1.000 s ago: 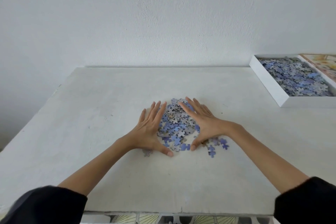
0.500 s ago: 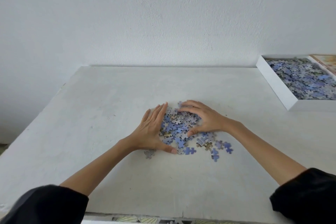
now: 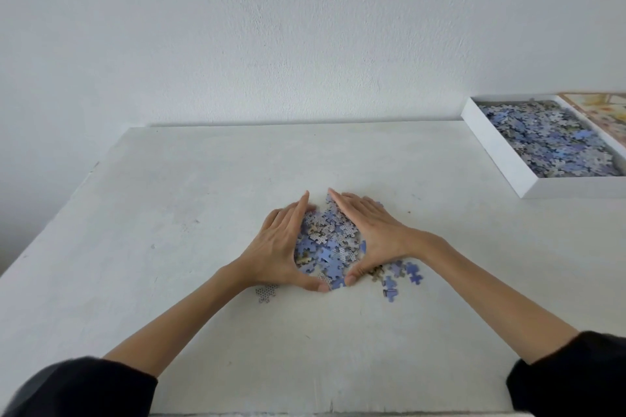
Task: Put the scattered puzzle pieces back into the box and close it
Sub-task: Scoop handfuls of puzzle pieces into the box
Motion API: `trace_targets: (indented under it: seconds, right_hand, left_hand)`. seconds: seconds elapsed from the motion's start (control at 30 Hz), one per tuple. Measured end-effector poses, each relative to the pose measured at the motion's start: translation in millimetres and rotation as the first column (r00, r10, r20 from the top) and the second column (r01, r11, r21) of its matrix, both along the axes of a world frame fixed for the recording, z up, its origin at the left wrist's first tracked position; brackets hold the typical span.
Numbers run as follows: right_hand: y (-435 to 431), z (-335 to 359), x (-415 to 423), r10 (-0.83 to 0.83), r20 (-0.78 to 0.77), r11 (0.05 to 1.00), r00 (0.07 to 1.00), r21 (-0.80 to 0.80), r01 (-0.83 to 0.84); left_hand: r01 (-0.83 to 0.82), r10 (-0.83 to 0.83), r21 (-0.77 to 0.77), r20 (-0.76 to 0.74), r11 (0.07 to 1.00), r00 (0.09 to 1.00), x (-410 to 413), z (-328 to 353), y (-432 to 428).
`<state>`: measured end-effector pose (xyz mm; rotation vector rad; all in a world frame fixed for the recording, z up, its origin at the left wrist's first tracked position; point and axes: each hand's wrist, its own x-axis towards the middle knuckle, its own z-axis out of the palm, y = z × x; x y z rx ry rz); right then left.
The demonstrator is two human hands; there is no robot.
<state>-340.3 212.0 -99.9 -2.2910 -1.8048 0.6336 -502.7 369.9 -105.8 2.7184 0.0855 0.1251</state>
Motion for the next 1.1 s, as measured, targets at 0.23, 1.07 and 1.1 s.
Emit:
trace_targets:
  seconds: [0.23,1.07,1.1]
  right_hand:
    - [-3,-7,2,0.008,0.082,0.988,0.997,0.154,-0.02]
    - [9,3,5,-0.053,-0.404,0.783,0.913,0.551,0.289]
    - [9,7,7,-0.046,-0.435,0.783,0.9,0.544,0.302]
  left_hand:
    - [-0.01,-0.001,0.098,0.113,0.995,0.994,-2,-8,2]
    - [0.015,0.05,-0.356,0.173,0.934,0.984,-3,7,-6]
    - [0.027,0.051,-0.409,0.179,0.912,0.982,-1,10,-6]
